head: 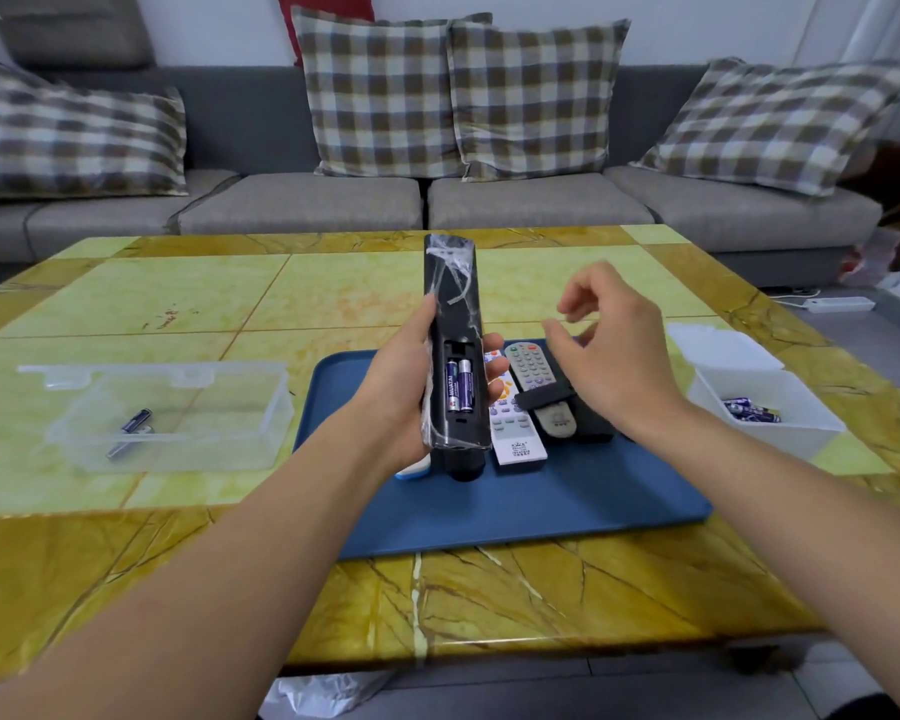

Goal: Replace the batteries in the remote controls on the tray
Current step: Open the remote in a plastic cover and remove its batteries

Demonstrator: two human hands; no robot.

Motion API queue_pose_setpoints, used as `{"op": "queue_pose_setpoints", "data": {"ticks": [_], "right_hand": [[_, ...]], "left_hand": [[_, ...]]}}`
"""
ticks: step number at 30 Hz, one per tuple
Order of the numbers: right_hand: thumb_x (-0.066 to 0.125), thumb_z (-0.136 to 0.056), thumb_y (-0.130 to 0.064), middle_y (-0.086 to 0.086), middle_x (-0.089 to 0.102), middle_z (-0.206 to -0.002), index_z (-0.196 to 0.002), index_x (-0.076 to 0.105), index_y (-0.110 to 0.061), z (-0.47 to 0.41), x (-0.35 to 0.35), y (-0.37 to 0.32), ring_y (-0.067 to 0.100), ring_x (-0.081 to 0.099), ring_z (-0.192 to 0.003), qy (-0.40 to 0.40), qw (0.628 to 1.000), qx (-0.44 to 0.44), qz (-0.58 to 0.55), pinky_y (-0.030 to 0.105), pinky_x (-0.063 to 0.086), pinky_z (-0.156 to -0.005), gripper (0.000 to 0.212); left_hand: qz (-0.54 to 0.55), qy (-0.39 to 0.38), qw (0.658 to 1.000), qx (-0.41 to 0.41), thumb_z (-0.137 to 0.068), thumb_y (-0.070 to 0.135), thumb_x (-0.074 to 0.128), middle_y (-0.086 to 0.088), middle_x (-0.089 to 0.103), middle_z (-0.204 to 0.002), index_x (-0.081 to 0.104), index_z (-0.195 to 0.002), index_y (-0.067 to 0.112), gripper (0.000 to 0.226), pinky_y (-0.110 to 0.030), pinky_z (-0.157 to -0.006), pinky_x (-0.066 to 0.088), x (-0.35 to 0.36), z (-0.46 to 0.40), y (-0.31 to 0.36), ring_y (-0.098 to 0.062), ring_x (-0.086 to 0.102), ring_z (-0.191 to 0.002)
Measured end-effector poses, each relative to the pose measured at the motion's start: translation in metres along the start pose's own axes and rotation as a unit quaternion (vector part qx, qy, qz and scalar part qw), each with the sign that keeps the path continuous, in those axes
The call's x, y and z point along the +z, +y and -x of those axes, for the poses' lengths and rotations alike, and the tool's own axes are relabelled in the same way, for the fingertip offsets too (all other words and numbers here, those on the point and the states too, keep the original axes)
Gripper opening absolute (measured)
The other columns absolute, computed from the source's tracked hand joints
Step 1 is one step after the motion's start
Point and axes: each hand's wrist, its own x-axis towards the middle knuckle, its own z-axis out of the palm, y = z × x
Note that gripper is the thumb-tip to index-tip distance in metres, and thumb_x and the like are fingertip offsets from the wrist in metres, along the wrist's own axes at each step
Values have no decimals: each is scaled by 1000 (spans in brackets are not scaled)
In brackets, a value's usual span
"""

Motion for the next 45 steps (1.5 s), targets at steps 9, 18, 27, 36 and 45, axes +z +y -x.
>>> {"op": "queue_pose_setpoints", "data": {"ticks": [9, 18, 27, 36, 45], "right_hand": [[67, -83, -2, 0, 61, -81, -94, 47, -17, 26, 11, -57, 16, 58, -70, -100, 980, -107, -131, 32, 51, -59, 28], [57, -87, 1, -2, 55, -80, -94, 52, -13, 30, 25, -57, 16, 51, -73, -96, 982, -111, -115, 37, 46, -64, 17], [46, -94, 2, 0, 54, -91, -96, 55, -9, 27, 39, -52, 14, 47, -82, -111, 979, -130, -108, 20, 37, -72, 14], [51, -95, -2, -3, 49, -90, -97, 58, -10, 26, 45, -49, 8, 45, -76, -113, 982, -102, -113, 14, 36, -69, 11], [76, -83, -12, -2, 63, -88, -93, 76, -13, 22, 37, -49, 3, 60, -68, -32, 989, -12, -142, 9, 44, -62, 11]], "left_hand": [[-51, 9, 996, 70, -104, 52, 39, -9, 72, -83, 72, -95, 11, 53, -38, -75, 58, 2, 0, -7, -26, 70, -76], [-152, 82, 973, 153, -104, 52, 37, -7, 68, -91, 66, -100, 13, 49, -43, -87, 56, 5, -3, -14, -23, 68, -91], [-31, 120, 988, 93, -95, 61, 45, -14, 72, -116, 66, -123, 17, 56, -51, -92, 57, 4, -6, -19, -29, 72, -103], [-26, 133, 987, 91, -98, 59, 42, -18, 72, -110, 64, -122, 12, 57, -49, -83, 60, 2, -4, -18, -31, 74, -95], [29, 117, 990, 66, -104, 51, 40, -21, 74, -100, 55, -134, 6, 57, -42, -59, 61, 11, 2, -8, -32, 76, -75]]}}
